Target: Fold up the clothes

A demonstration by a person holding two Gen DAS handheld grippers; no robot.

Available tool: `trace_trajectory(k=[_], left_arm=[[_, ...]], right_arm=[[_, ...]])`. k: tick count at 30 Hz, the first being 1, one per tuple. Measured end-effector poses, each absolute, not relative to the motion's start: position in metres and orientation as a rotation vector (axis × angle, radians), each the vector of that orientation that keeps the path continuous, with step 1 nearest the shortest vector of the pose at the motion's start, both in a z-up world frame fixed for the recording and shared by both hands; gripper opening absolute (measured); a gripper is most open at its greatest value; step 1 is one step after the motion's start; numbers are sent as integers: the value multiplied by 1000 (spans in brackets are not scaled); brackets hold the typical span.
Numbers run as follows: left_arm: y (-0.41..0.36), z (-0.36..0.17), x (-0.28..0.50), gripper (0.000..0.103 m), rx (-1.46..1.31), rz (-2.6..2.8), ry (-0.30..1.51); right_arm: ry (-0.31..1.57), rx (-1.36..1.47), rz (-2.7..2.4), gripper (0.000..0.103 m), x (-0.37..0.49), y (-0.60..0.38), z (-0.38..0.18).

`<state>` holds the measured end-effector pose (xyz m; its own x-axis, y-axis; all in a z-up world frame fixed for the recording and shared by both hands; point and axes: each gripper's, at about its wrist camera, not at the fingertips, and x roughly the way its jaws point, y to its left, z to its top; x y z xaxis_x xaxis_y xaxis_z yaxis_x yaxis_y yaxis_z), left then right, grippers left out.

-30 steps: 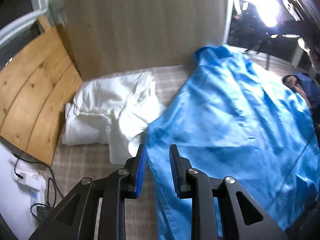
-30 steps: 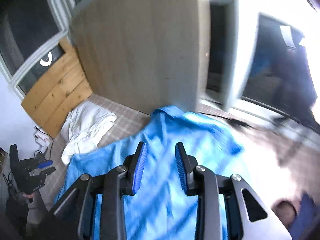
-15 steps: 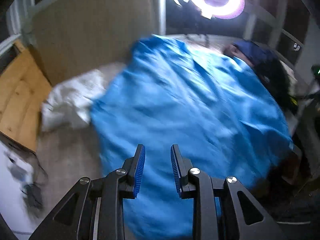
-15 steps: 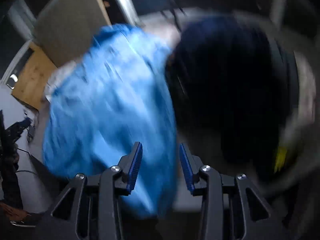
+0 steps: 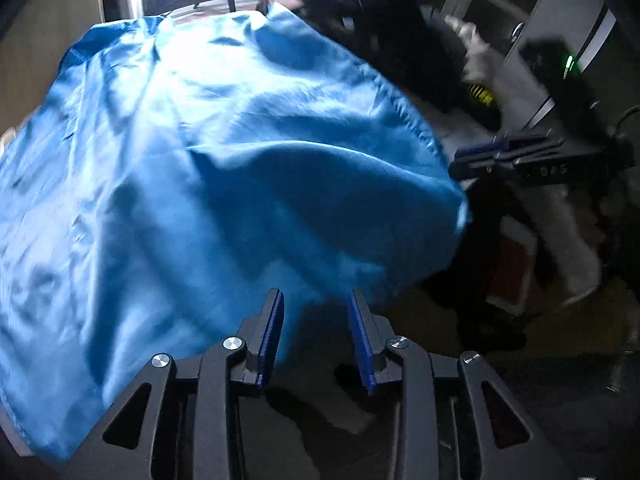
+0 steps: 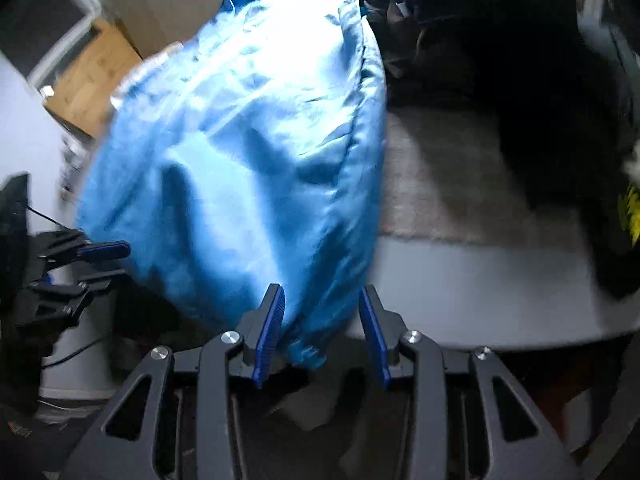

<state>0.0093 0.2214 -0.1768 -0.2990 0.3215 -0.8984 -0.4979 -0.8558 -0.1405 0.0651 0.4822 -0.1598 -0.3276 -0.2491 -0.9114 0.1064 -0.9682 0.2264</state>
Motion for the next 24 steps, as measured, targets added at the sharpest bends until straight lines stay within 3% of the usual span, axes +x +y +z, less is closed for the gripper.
trace_trajectory(k=[2, 5, 6, 7, 8, 10, 15, 18, 22, 24], left_arm=[[250, -188, 8, 32, -1461, 2175, 247], [249, -193, -6, 33, -1500, 2235, 133], [249, -194, -10, 34, -1513, 2254, 94], [248, -194, -13, 33, -1522, 2265, 61], [250, -194, -14, 30, -1530, 2262, 39], [258, -192, -13, 4, -1521, 2211, 8], [279, -182, 14, 2, -1462, 2156, 53], [286, -187, 23, 4, -1480, 2176, 158], [277, -185, 18, 18, -1529, 2231, 138], [272, -176, 19, 25, -1507, 2289, 151]], right_arm=[[-126, 1685, -2388, 38, 56, 481, -166], [-123, 1683, -2351, 37, 46, 481, -177], [-119, 1656, -2343, 32, 46, 482, -176], [-114, 1656, -2325, 15, 47, 482, -177], [-109, 1655, -2307, 8, 48, 483, -177], [-137, 1653, -2274, 4, 51, 492, -175], [-279, 1703, -2251, 4, 64, 537, -169], [-189, 1703, -2307, 7, 60, 537, -161], [-214, 1636, -2323, 49, 42, 528, -151], [-170, 1595, -2335, 51, 31, 517, -149]])
